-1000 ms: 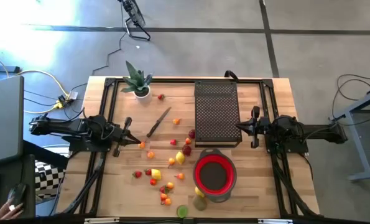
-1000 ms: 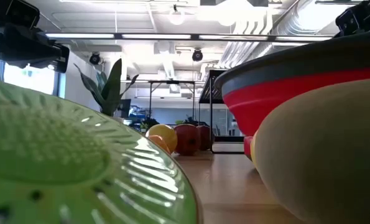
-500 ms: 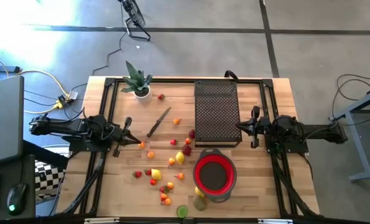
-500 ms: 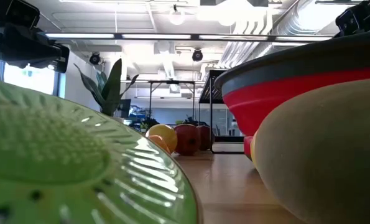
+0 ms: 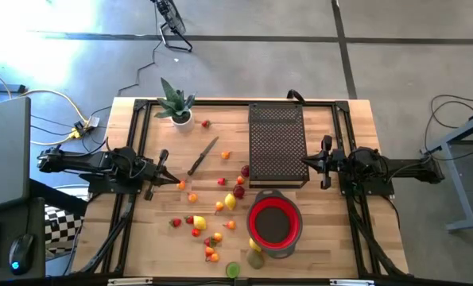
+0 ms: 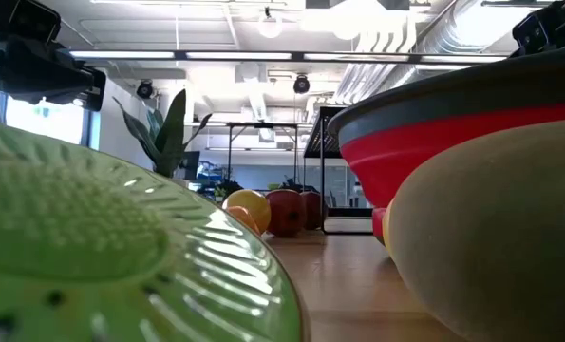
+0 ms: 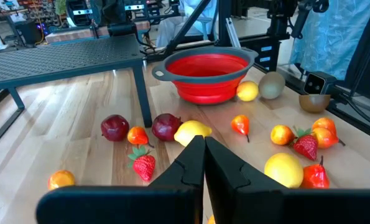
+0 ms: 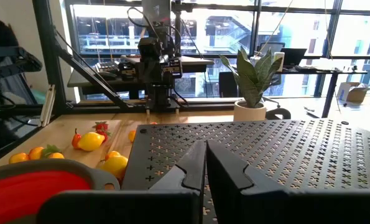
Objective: Pick & Place Fruit
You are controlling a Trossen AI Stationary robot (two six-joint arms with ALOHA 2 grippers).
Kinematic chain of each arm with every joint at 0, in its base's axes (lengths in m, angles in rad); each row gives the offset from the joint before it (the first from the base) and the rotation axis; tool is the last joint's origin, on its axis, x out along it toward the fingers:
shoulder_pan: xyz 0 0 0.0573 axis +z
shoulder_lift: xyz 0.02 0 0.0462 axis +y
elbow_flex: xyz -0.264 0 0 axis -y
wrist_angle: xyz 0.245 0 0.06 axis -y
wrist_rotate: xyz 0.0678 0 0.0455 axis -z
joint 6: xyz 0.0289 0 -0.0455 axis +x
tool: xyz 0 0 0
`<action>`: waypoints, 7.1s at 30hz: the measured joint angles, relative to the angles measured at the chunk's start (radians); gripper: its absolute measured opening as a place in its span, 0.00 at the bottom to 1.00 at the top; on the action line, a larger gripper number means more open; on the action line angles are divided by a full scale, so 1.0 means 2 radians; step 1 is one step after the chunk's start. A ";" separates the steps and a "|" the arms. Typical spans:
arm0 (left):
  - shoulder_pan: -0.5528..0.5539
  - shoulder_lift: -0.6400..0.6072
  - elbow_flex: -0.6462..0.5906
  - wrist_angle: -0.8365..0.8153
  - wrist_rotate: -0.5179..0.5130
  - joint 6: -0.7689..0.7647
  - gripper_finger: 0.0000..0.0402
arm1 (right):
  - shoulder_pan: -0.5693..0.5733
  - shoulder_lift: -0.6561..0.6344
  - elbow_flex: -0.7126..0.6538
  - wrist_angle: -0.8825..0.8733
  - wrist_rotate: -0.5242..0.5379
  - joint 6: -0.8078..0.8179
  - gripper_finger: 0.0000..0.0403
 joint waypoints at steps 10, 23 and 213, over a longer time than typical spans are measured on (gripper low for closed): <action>0.000 0.000 0.000 0.000 0.000 0.000 0.01 | 0.000 0.000 0.000 0.000 0.000 0.000 0.02; 0.000 0.000 0.000 0.000 0.000 0.000 0.01 | 0.000 0.000 0.000 0.000 0.000 0.000 0.02; 0.000 0.024 0.000 0.053 -0.192 -0.106 0.01 | 0.210 0.651 0.592 -0.563 -0.048 0.686 0.01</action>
